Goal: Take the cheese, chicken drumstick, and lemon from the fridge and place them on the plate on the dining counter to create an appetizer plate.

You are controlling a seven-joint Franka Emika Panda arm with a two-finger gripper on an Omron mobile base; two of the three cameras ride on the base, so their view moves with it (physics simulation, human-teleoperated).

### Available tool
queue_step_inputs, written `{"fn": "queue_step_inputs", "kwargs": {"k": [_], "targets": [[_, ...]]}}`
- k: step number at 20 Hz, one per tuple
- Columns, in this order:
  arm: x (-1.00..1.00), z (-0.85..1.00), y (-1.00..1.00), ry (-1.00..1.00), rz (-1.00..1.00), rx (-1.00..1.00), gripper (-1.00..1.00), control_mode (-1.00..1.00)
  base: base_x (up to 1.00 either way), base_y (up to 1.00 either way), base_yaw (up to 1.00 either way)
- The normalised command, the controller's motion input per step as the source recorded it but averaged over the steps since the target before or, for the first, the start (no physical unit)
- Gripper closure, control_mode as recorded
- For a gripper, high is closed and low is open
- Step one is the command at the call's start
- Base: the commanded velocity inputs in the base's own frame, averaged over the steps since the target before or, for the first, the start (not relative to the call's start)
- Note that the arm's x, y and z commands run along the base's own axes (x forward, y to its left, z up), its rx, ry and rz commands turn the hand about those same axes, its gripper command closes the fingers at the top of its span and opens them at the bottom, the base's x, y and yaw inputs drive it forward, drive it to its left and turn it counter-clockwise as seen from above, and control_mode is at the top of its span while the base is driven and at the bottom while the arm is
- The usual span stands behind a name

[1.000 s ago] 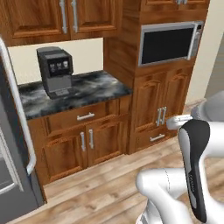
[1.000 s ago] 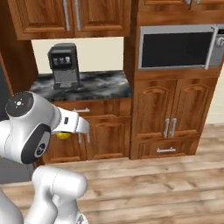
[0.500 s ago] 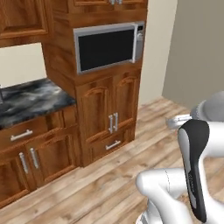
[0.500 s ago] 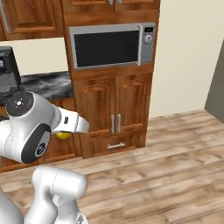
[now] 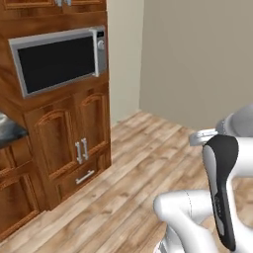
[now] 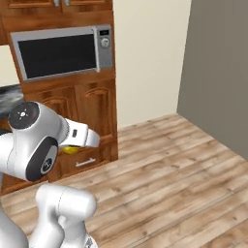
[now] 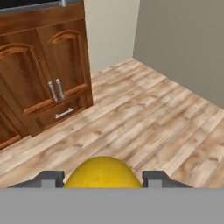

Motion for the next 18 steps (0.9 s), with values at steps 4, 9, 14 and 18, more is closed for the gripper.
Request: {"fn": "queue_step_inputs", "kwargs": {"k": [4, 9, 14, 18], "targets": [[0.0, 0.0, 0.0, 0.0, 0.0, 0.0, 1.0, 1.0, -0.02, -0.87, -0.34], [0.0, 0.0, 0.0, 0.0, 0.0, 0.0, 1.0, 1.0, -0.01, -0.77, -0.34], [0.0, 0.0, 0.0, 0.0, 0.0, 0.0, 1.0, 1.0, 0.0, -0.61, -0.35], [0.0, 0.0, 0.0, 0.0, 0.0, 0.0, 1.0, 1.0, 0.0, -0.46, -0.36]]}}
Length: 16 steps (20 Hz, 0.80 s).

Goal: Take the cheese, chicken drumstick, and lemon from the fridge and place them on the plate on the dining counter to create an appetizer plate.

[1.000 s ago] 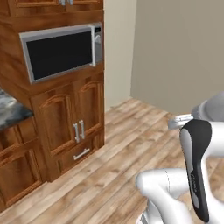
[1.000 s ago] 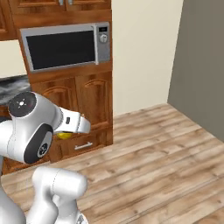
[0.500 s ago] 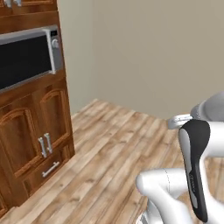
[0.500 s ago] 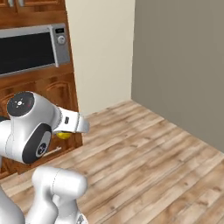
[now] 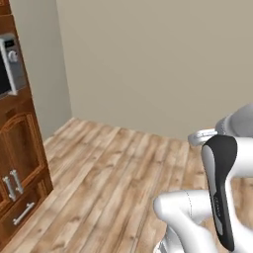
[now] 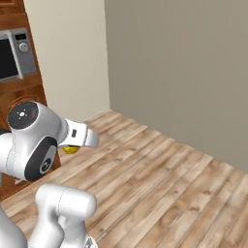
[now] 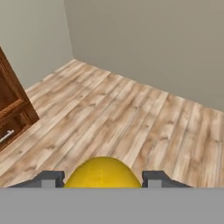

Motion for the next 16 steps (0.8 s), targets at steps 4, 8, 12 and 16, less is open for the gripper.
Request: {"fn": "queue_step_inputs", "kwargs": {"k": [4, 8, 12, 16], "targets": [[0.0, 0.0, 0.0, 0.0, 0.0, 0.0, 1.0, 1.0, 0.0, -0.37, -0.37], [0.0, 0.0, 0.0, 0.0, 0.0, 0.0, 1.0, 1.0, 0.0, -0.24, -0.36], [0.0, 0.0, 0.0, 0.0, 0.0, 0.0, 1.0, 1.0, 0.1, -0.15, -0.36], [0.0, 0.0, 0.0, 0.0, 0.0, 0.0, 1.0, 1.0, 0.11, -0.19, -0.36]]}}
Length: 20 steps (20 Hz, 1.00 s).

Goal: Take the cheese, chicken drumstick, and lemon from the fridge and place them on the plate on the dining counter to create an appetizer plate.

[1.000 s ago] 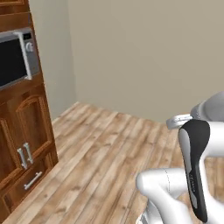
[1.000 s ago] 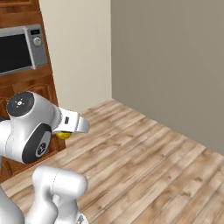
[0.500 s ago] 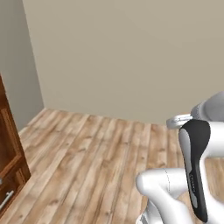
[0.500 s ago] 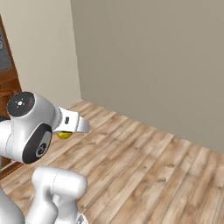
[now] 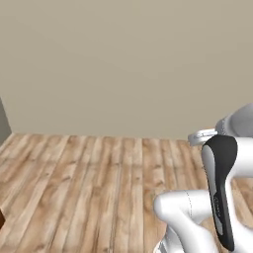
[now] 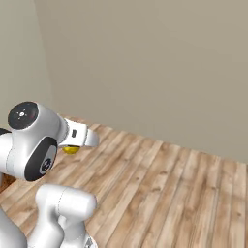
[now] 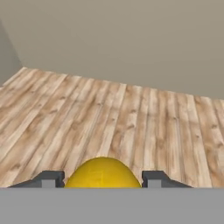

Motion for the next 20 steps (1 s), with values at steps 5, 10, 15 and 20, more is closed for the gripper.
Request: {"fn": "queue_step_inputs", "kwargs": {"k": [5, 10, 15, 20], "targets": [[0.0, 0.0, 0.0, 0.0, 0.0, 0.0, 1.0, 1.0, 0.2, -0.12, -0.38], [0.0, 0.0, 0.0, 0.0, 0.0, 0.0, 1.0, 1.0, 0.33, -0.03, -0.4], [0.0, 0.0, 0.0, 0.0, 0.0, 0.0, 1.0, 1.0, 0.31, -0.02, -0.43], [0.0, 0.0, 0.0, 0.0, 0.0, 0.0, 1.0, 1.0, 0.34, 0.0, -0.43]]}}
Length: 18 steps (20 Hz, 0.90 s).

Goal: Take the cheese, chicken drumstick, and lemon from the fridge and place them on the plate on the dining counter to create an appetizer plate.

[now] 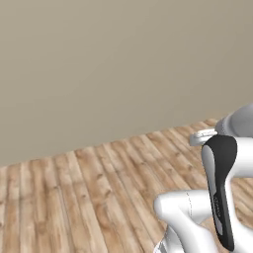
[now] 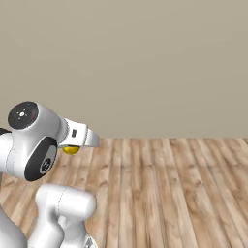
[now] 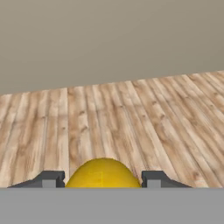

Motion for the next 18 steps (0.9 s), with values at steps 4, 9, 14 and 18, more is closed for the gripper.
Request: {"fn": "queue_step_inputs", "kwargs": {"k": [4, 9, 14, 18], "targets": [[0.0, 0.0, 0.0, 0.0, 0.0, 0.0, 1.0, 1.0, 0.39, 0.0, -0.43], [0.0, 0.0, 0.0, 0.0, 0.0, 0.0, 1.0, 1.0, 0.38, 0.0, -0.43], [0.0, 0.0, 0.0, 0.0, 0.0, 0.0, 1.0, 1.0, 0.47, 0.04, -0.43], [0.0, 0.0, 0.0, 0.0, 0.0, 0.0, 1.0, 1.0, 0.57, 0.19, -0.44]]}}
